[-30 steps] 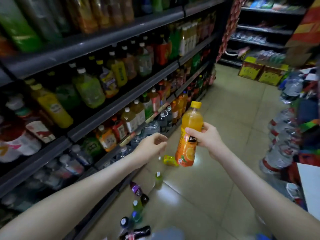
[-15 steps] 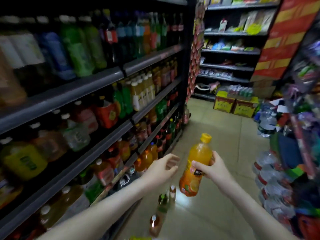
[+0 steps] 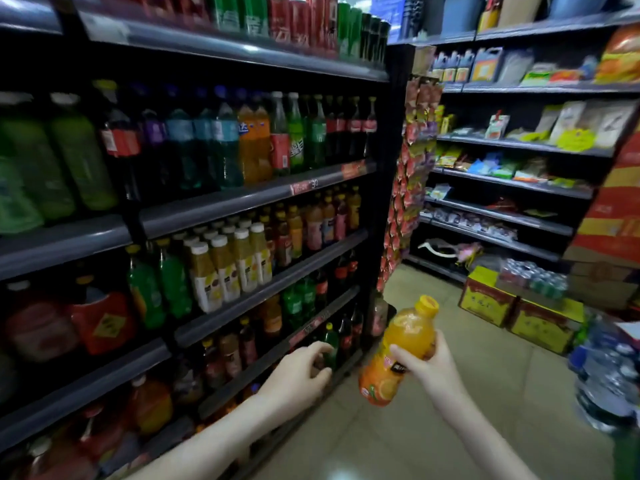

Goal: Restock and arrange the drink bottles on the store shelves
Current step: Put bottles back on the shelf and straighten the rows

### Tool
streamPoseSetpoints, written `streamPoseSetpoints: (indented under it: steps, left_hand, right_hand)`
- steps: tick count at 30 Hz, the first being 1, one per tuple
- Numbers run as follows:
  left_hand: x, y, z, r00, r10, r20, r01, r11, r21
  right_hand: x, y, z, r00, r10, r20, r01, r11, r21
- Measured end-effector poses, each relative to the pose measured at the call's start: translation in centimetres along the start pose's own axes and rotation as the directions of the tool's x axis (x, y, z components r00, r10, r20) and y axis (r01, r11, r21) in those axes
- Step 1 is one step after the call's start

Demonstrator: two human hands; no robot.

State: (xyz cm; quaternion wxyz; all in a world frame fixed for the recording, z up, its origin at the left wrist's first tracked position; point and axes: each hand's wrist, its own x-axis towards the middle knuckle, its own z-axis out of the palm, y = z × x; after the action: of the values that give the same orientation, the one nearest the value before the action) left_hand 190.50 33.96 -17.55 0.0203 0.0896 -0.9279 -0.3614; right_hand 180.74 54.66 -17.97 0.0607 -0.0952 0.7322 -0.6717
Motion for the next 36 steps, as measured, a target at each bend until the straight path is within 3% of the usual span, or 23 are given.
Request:
streamPoseSetpoints:
  steps: [10, 14, 19, 25, 30, 33, 35, 36]
  left_hand:
    - [21.6, -2.4, 0.7, 0.968, -0.123, -0.219, 0.124, 0.992, -0.009]
    - [28.0, -2.8, 0.1, 0.935, -0.138, -0.326, 0.18, 0.979, 0.1]
    - [33.8, -3.8, -0.3, 0.924, -0.172, -0.342, 0.255, 0.943, 0.215]
    - [40.6, -4.1, -0.5, 0.831, -0.169, -0.53, 0.337, 0.911, 0.238]
    - [45.0, -0.7, -4.5, 0.694, 0.068, -0.717, 0.227, 0.924, 0.308]
    - [46.2, 1.9, -6.6, 0.741, 0.128, -0.659, 0.06, 0.965, 0.255]
    - [46.8, 3.4, -7.1, 0.761, 0.09, -0.642, 0.054, 0.978, 0.202]
    - [47.1, 3.9, -7.4, 0.735, 0.073, -0.674, 0.083, 0.977, 0.197]
  right_hand:
    - [24.8, 3.8, 2.2, 0.986, -0.017, 0.164, 0.011, 0.999, 0.038]
    - [33.3, 3.4, 3.0, 0.982, -0.011, 0.189, -0.003, 0.997, 0.074]
    - [41.9, 3.5, 5.0, 0.944, -0.074, 0.321, 0.042, 0.993, 0.108]
    - [49.9, 2.9, 8.4, 0.831, -0.174, 0.528, 0.195, 0.981, 0.015]
    - [55.2, -2.8, 9.3, 0.681, -0.306, 0.666, 0.366, 0.929, 0.052]
    - [57.2, -7.1, 9.8, 0.596, -0.415, 0.687, 0.427, 0.889, 0.167]
    - [57.7, -9.5, 10.3, 0.557, -0.477, 0.68, 0.433, 0.865, 0.253]
    - [57.8, -10.5, 10.7, 0.539, -0.501, 0.677, 0.434, 0.854, 0.287]
